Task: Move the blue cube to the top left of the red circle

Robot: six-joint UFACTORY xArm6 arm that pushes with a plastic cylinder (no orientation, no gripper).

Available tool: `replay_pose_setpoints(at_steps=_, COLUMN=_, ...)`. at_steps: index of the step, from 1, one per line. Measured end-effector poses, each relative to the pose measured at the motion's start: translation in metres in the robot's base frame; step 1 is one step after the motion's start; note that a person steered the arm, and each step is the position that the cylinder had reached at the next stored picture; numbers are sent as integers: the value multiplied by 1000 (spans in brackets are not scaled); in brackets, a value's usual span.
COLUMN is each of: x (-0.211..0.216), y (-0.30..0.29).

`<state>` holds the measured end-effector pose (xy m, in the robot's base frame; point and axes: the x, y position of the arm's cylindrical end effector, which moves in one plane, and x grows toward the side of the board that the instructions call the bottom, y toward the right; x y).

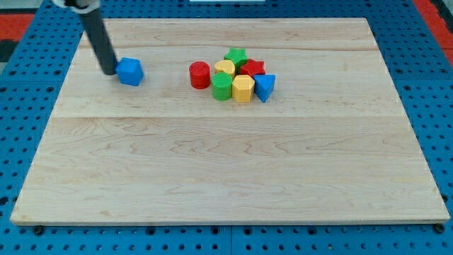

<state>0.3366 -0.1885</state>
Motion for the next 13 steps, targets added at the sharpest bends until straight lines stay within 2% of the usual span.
replay_pose_setpoints(at_steps=1, x=21, y=-18)
replay_pose_setpoints(at_steps=2, x=41, y=-6)
replay_pose_setpoints(at_steps=3, x=-9, y=32)
replay_pose_setpoints(at_steps=5, x=-24, y=92)
replay_pose_setpoints(at_steps=6, x=-24, y=57)
replay_pose_setpoints(at_steps=7, x=-5, y=30)
replay_pose_setpoints(at_steps=8, x=45, y=22)
replay_pose_setpoints(at_steps=9, x=52, y=64)
replay_pose_setpoints(at_steps=10, x=40, y=104)
replay_pose_setpoints(at_steps=11, x=14, y=93)
replay_pose_setpoints(at_steps=12, x=20, y=60)
replay_pose_setpoints(at_steps=13, x=-13, y=52)
